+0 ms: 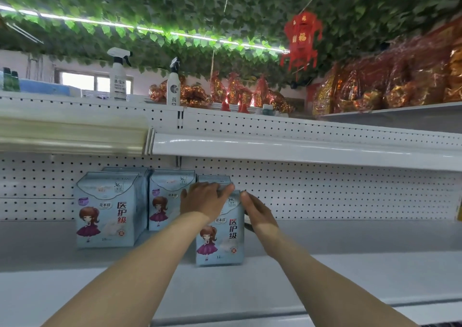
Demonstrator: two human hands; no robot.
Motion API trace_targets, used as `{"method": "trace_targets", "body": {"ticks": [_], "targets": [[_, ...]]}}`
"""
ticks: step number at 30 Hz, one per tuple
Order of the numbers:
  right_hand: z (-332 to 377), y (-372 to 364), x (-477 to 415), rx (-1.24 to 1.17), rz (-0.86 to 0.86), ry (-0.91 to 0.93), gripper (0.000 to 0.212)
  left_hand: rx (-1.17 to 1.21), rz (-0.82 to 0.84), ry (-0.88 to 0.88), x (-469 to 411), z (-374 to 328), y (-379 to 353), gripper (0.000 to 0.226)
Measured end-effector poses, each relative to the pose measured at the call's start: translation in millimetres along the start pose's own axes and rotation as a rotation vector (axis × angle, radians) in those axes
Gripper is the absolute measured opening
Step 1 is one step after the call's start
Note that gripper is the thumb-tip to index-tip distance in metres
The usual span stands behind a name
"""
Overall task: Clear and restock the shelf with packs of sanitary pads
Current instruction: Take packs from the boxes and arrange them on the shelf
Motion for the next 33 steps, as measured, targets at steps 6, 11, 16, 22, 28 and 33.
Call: {"method": "trace_targets", "body": {"ticks": [6, 11, 16, 22, 28, 33], "targets": [[27, 34, 17, 0.201, -0.237, 0.013, 0.059, -0.034, 0.066, 0.035, 2, -4, 4, 0.08], [49, 69, 48, 0.55, -0.321, 0.079, 0.068, -0.103, -0.042, -0.005, 14, -36, 29, 0.077], [56, 121, 99, 0.828, -0.374, 0.099, 0.072, -0.073, -0.13, -0.131, 48, -94, 31, 0.073], [42, 207, 168, 0.838, -0.424, 0.048, 0.069, -0.015, -0.144, -0.159, 92, -176, 4, 0.074], [23, 304, 244, 0.871, -0.446, 0.011, 0.072, 0.071, -0.074, -0.166, 134, -274, -33, 0.076], [8, 393, 310, 0.9, -0.49, -0.045, 0.074, 0.126, -0.061, -0.241, 163, -376, -54, 0.075]]}}
Point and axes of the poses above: each hand's wrist, its own x-axis away from the middle knuckle, its own y-axis out of the back of the hand, z = x × y, the point moved 3 cm from there along -x, towards the middle knuckle, and after that the axes turned 11 degrees about -y, right-handed, at the moved point
